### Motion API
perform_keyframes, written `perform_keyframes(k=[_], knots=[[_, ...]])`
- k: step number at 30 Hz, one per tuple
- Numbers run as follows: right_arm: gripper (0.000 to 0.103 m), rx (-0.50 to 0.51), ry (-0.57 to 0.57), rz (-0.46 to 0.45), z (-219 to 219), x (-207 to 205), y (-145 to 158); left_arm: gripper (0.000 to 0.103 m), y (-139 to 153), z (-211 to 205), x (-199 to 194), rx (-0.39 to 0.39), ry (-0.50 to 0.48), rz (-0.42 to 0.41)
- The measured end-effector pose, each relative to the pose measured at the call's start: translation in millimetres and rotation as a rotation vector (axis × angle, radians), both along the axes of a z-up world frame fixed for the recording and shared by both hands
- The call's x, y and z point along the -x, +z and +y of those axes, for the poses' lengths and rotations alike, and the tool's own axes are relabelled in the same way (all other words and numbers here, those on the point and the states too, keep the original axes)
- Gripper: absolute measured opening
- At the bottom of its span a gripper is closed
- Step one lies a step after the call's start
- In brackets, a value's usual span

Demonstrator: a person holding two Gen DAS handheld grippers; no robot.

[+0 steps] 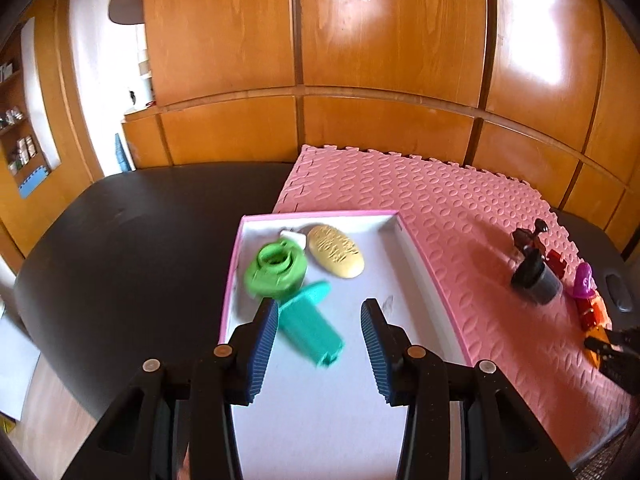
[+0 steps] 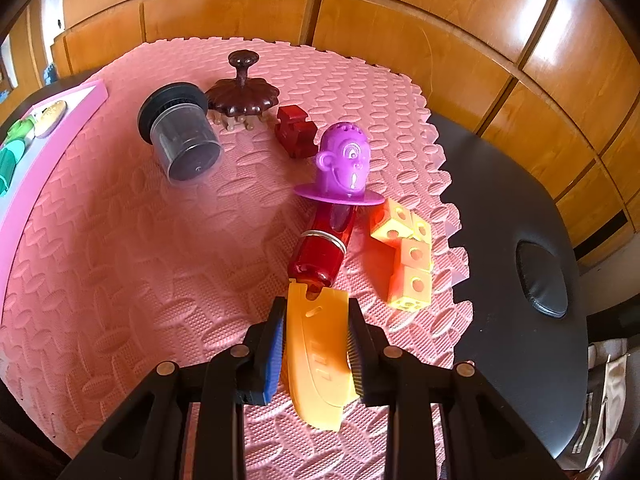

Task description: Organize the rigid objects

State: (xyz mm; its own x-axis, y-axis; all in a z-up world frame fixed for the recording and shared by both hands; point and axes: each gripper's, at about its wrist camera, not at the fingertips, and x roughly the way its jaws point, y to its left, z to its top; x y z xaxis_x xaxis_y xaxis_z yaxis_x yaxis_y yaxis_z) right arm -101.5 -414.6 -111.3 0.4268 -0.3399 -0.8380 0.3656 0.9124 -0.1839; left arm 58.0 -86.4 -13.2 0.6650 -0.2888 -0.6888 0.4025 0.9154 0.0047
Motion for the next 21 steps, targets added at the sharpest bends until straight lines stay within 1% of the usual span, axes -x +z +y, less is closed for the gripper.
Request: perform_keyframes(k=[8, 14, 21], knots=[[0.028, 0.01, -0.001, 0.001, 2, 0, 1, 0.044, -2, 18, 26, 0.006, 0.048, -0.02], [0.028, 0.017, -0.001, 0.002, 3, 0, 0, 0.044, -6, 32, 33, 0.022, 0.081, -0.006], [0.028, -0.003, -0.01, 0.0, 1, 1, 1, 0.044, -13, 43, 37, 0.017, 0.106, 0.007]])
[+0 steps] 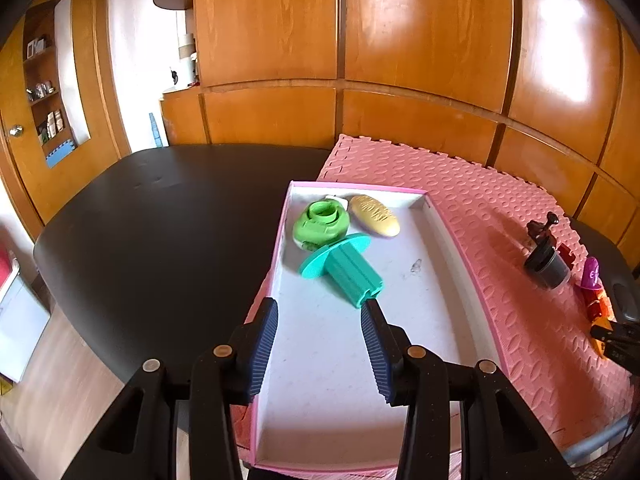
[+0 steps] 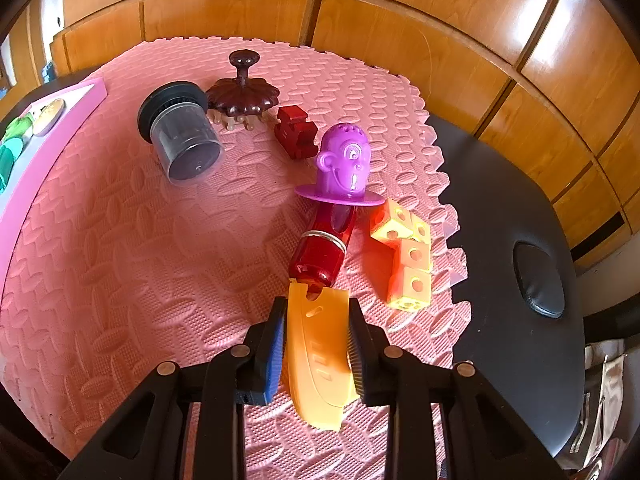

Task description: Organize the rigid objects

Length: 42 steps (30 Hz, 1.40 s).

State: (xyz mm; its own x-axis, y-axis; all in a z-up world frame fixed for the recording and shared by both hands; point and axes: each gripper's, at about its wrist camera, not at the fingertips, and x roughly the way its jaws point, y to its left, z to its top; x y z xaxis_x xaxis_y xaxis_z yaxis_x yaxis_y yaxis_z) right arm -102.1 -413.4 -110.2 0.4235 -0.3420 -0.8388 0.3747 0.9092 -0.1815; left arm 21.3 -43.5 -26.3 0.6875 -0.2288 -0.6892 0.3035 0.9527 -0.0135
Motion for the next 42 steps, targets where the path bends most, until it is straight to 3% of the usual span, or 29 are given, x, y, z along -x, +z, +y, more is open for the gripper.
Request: perform_keyframes(k=[11, 23, 25, 33, 42], knots=[[0.027, 0.021, -0.001, 0.005, 4, -1, -1, 0.044, -9, 15, -1, 0.005, 0.034, 0.022], [0.027, -0.062, -0.04, -0.013, -5, -1, 1, 0.044, -8, 45, -6, 0.04, 0.108, 0.025], [0.027, -0.113, -0.021, -0.025, -3, -3, 2, 0.044, -7, 49, -7, 0.04, 0.122, 0.019], [0.027, -0.14, 0.072, -0.065, 32, -23, 12, 0.044, -6, 65, -10, 0.042, 0.162, 0.01], [0.027, -0.193, 0.274, -0.161, 97, -71, 44, 0.044, -9, 73, -13, 0.039, 0.183, 0.015]])
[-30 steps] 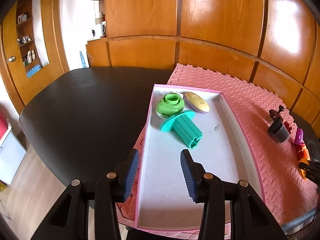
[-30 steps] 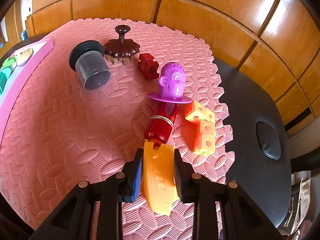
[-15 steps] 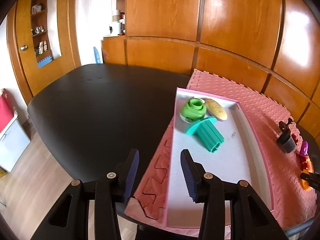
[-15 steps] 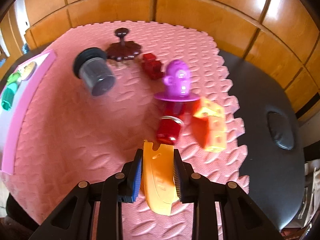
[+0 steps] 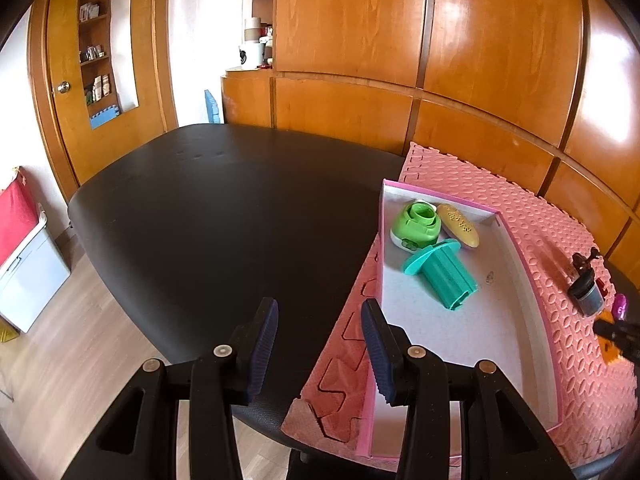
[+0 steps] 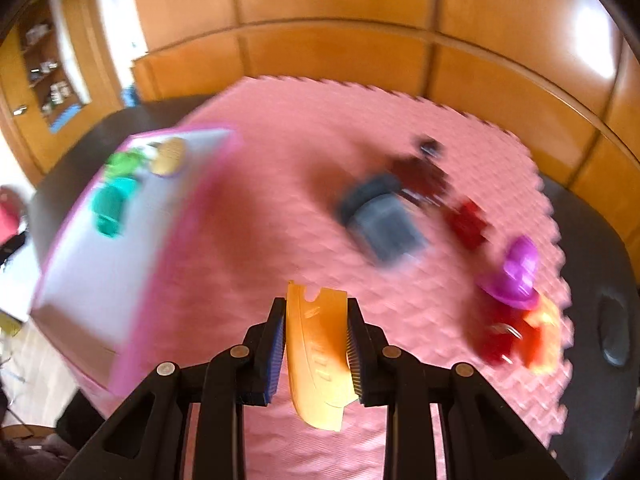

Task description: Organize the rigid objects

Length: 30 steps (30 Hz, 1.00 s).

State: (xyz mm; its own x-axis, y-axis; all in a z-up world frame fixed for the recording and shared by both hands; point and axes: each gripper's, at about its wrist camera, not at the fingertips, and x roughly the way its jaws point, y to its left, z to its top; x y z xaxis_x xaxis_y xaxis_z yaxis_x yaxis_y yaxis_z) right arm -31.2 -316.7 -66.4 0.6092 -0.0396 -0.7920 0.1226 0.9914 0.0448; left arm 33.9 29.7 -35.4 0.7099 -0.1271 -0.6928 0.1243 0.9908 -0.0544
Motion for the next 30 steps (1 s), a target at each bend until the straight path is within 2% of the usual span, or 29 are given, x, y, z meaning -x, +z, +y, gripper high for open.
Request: perform_keyframes(k=[11, 15, 22, 24, 30], knots=[[0.027, -0.034, 0.222, -0.069, 93, -65, 31, 0.044, -2, 6, -7, -0.004, 0.02, 0.01], [0.027, -0.049, 0.265, -0.017, 116, -101, 16, 0.044, -4, 9, -9, -0.005, 0.029, 0.015], [0.027, 0.025, 0.265, 0.087, 146, -151, -22, 0.044, -6, 14, -14, -0.018, 0.048, 0.017], [0.027, 0.035, 0.259, 0.104, 150, -158, -33, 0.044, -6, 16, -15, -0.019, 0.051, 0.016], [0.028, 0.02, 0.252, 0.083, 149, -155, -33, 0.044, -5, 16, -14, -0.025, 0.054, 0.01]])
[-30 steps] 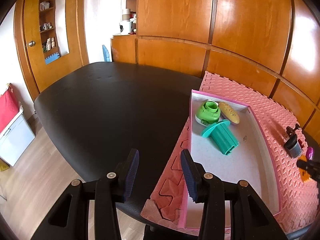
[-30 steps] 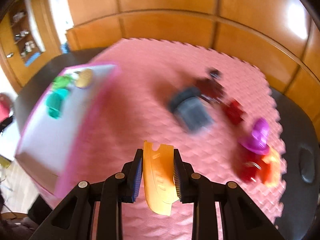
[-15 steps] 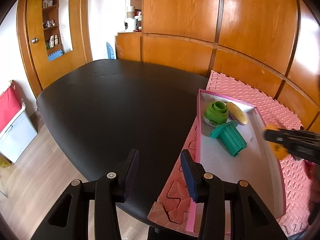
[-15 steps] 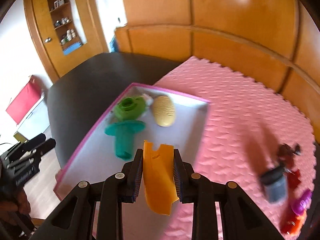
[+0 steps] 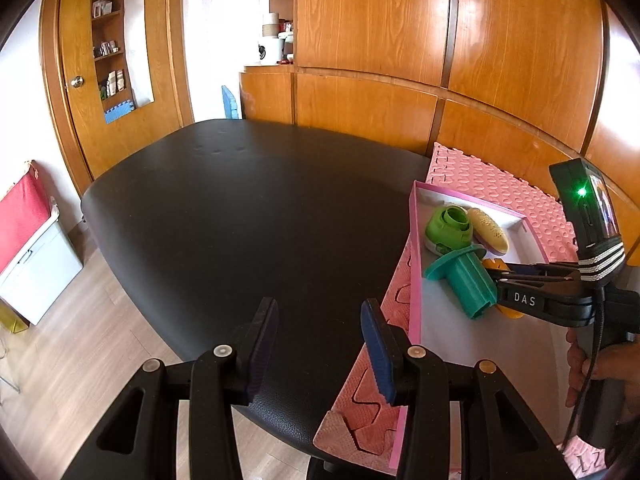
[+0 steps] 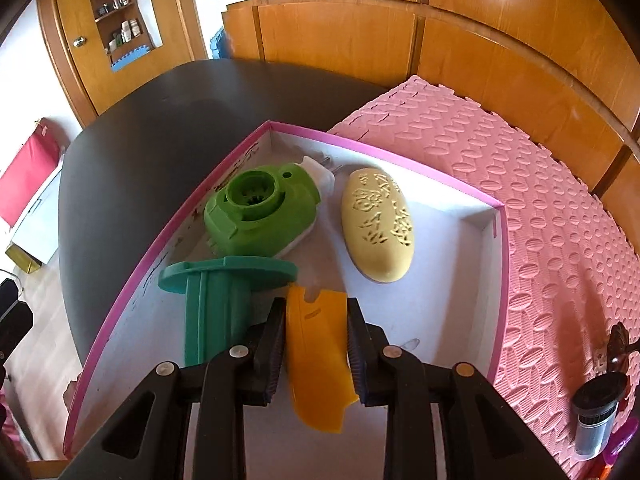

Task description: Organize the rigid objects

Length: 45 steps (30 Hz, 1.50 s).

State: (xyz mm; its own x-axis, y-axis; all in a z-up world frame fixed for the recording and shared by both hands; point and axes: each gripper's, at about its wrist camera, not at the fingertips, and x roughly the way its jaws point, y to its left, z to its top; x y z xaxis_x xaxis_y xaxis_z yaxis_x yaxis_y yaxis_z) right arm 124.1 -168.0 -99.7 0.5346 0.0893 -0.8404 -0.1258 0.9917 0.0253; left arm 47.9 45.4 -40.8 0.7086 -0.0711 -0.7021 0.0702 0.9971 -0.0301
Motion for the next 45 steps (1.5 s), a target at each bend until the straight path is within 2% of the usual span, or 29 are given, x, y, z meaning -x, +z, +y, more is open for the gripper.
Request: perform_keyframes(k=[3, 8, 29, 36, 45], knots=[[0.035, -0.032, -0.016, -0.003, -3, 2, 5, 0.044, 1, 0, 1, 0.002, -0.003, -0.001], [0.04, -0.062, -0.039, -0.029, -7, 8, 12, 0.044, 2, -3, 3, -0.002, -0.008, -0.004], [0.041, -0.05, -0.075, -0.197, -18, 63, 51, 0.044, 13, -21, 17, -0.027, -0.059, -0.037], [0.041, -0.028, -0.106, -0.246, -44, 89, 62, 0.044, 16, -37, 22, -0.045, -0.095, -0.046], [0.041, -0.027, -0.178, -0.26, -82, 111, 62, 0.044, 17, -57, 28, -0.068, -0.147, -0.047]])
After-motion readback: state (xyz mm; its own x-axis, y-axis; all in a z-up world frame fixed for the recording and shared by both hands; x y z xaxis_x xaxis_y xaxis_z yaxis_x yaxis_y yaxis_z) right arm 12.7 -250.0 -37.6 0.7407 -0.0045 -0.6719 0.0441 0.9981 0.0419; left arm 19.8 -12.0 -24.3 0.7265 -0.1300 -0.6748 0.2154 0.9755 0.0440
